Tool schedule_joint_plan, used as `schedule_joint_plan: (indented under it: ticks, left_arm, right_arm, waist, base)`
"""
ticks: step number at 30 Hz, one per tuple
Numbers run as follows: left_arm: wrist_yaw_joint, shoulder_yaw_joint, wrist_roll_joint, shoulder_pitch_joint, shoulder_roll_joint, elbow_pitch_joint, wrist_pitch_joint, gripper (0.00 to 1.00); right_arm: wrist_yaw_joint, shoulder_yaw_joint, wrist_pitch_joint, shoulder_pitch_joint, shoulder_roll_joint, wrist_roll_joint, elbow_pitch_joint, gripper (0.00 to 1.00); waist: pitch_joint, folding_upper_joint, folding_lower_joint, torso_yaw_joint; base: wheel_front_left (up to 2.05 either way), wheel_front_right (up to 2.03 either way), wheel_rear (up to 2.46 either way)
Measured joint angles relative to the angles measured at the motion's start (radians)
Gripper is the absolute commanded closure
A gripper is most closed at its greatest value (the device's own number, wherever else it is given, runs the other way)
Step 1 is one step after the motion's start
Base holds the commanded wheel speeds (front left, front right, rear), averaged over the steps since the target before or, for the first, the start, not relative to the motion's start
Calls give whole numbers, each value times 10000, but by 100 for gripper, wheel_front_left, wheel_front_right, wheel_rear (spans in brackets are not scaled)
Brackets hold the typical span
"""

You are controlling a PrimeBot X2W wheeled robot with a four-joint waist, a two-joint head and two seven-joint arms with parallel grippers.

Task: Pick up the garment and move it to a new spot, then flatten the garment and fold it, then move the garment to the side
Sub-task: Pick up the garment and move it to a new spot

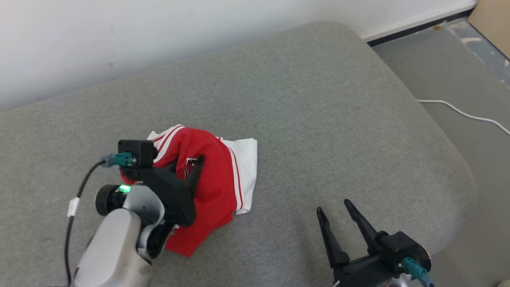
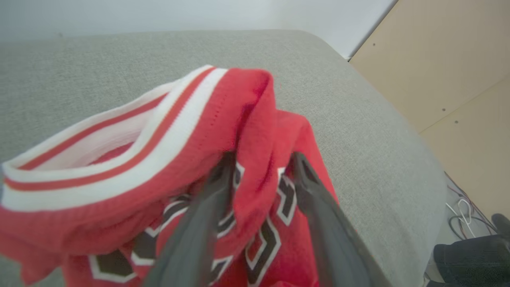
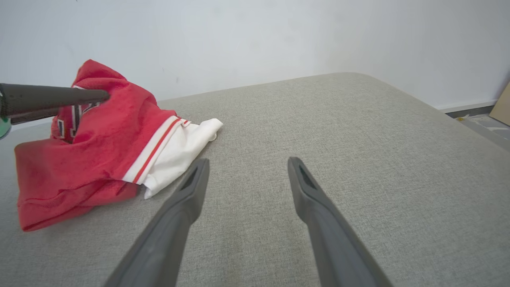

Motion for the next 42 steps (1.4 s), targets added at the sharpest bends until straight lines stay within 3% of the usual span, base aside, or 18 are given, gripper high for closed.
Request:
schedule_joint_plan:
  ticks: [11, 18, 22, 32, 42]
  left_arm:
    - [209, 236, 17, 819, -408, -295, -2715, 0]
    - [700, 604, 683, 3283, 128, -1526, -4920, 0]
    - [878, 1043, 974, 4342, 412, -2011, -5175, 0]
    - [1185, 2056, 1845, 6459, 288, -3494, -5242, 0]
    - [989, 2704, 2313, 7351, 52, -3760, -5242, 0]
  right_arm:
    - [0, -1009, 6, 572, 0, -376, 86, 0]
    - [2, -2211, 180, 1118, -2, -901, -391, 0]
    - [0, -2477, 257, 1132, 4, -991, -527, 0]
    - [0, -2602, 330, 1221, 0, -1034, -360, 0]
    - [0, -2673, 328, 1419, -67, -1035, 75, 0]
  waist:
    - [-561, 0, -2, 948]
    - [-1254, -1, -3, 2183]
    - [-1520, -1, -3, 2711]
    - [-2147, -2, -4, 3431]
    - [-2451, -1, -3, 3600]
  base:
    - [0, 0, 0]
    - [0, 0, 0]
    - [0, 0, 0]
    - [0, 0, 0]
    - [0, 0, 0]
